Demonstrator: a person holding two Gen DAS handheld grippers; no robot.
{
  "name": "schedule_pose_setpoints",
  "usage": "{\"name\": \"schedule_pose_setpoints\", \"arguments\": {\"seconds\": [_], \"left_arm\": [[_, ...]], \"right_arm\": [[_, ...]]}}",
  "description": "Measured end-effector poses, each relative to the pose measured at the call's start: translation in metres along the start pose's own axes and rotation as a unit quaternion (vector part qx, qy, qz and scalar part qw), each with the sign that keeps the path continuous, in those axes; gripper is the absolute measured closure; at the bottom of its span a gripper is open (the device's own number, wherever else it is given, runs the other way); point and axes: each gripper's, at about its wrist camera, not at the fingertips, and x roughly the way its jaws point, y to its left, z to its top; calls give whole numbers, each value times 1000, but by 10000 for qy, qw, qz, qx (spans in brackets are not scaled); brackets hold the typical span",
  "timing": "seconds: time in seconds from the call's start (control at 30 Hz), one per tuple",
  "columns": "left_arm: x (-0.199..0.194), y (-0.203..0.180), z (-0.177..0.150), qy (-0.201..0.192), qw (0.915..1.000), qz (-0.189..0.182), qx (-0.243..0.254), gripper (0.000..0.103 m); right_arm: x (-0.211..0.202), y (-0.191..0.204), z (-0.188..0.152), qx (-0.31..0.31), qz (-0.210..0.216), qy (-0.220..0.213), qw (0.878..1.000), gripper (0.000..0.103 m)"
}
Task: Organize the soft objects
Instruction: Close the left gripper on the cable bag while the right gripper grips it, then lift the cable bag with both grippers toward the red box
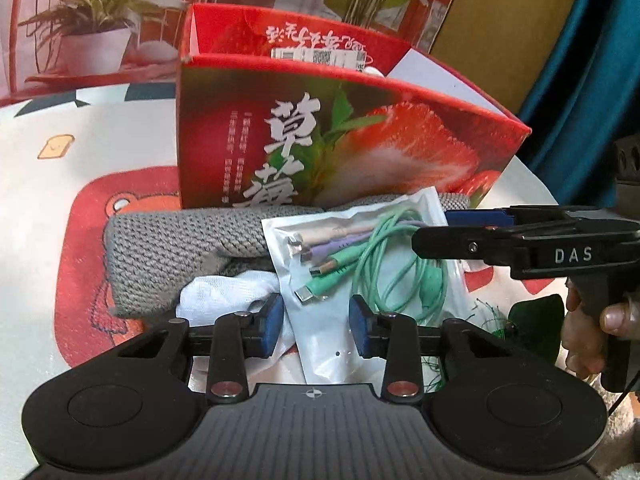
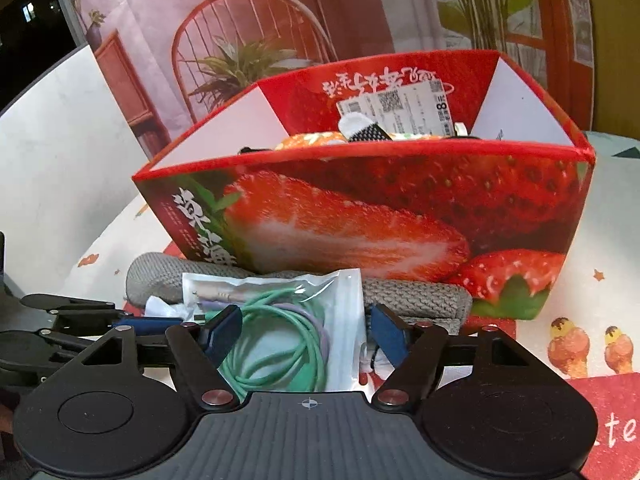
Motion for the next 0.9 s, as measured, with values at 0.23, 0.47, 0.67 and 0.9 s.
{"name": "schedule_pose_setpoints", "arguments": {"seconds": [0.23,0.47,0.67,0.9], "left_arm": [[5,5,-1,48,9997,-102,-236,64],[11,8,4,55,9985,-212,-508,64],[16,4,10,69,9987,-115,-490,62],[18,6,15,52,9972,-114,-731,61]], "right_arm": [[-1,1,-12,-184,-91,228,9995,41],[0,1,-20,-249,-179,255,9992,53],[3,1,-21,-327,-198,220,9990,60],[3,-1,-24,-395,-186,172,9989,63]]}}
